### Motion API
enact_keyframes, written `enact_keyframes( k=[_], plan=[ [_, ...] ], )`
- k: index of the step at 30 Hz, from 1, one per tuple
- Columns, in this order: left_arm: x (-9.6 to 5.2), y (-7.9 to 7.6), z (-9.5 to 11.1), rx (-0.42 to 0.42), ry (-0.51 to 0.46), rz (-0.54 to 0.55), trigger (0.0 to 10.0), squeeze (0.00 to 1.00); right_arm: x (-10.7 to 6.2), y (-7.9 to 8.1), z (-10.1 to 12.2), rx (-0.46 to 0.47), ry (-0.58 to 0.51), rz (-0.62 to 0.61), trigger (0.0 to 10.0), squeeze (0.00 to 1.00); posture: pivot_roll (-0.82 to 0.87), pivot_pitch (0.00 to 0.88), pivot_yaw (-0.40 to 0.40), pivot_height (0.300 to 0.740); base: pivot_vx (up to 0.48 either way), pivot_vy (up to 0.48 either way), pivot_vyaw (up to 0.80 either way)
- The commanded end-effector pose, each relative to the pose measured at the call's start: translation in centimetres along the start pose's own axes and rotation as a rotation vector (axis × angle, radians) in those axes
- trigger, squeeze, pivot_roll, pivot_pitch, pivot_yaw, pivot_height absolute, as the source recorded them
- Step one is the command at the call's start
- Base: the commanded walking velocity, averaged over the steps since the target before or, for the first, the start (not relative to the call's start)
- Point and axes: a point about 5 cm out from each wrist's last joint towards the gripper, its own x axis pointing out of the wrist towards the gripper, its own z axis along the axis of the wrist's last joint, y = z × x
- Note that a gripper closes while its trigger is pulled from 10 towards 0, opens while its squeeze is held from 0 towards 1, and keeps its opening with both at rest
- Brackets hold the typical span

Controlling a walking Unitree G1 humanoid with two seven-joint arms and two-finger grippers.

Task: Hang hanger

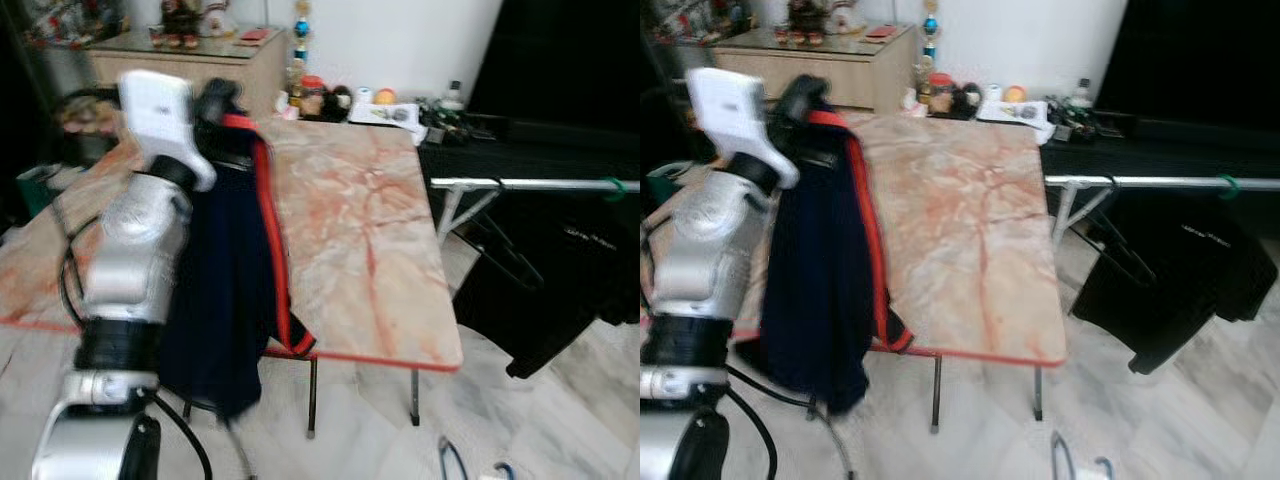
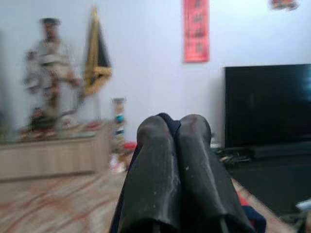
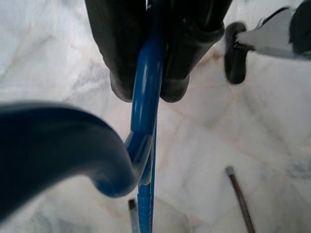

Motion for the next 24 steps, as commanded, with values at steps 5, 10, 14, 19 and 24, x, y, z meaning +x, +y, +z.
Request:
enact_keyframes(
  k=[5, 10, 14, 19, 24],
  plan=[
    [3.1, -1.6, 1.6, 0.009, -0.04, -0.07, 10.0, 0.0, -0.1, -0.7, -0.6, 0.017, 0.013, -0.019, 10.0, 0.0, 0.2, 0.0, 0.002, 0.74, 0.48, 0.0, 0.0],
    [3.8, -1.3, 1.5, 0.008, -0.04, -0.049, 10.0, 0.0, -0.1, -0.7, -0.6, 0.013, 0.014, -0.019, 10.0, 0.0, 0.2, 0.0, 0.0, 0.74, 0.48, 0.0, 0.0],
    [1.1, -0.6, -1.7, -0.037, 0.052, -0.023, 10.0, 0.0, -0.2, -0.8, -0.7, 0.002, 0.022, -0.017, 10.0, 0.0, 0.21, 0.0, -0.004, 0.74, 0.12, 0.0, 0.0],
    [-4.0, -0.3, -6.5, -0.074, 0.212, -0.008, 10.0, 0.0, -0.2, -0.9, -0.9, -0.002, 0.025, -0.017, 10.0, 0.0, 0.2, 0.0, -0.002, 0.74, 0.0, 0.0, 0.0],
    [-10.8, -0.9, -9.9, -0.107, 0.391, -0.009, 10.0, 0.0, -0.2, -1.0, -0.9, -0.011, 0.029, -0.019, 10.0, 0.0, 0.21, 0.0, -0.002, 0.74, 0.0, 0.0, 0.0]
  ],
)
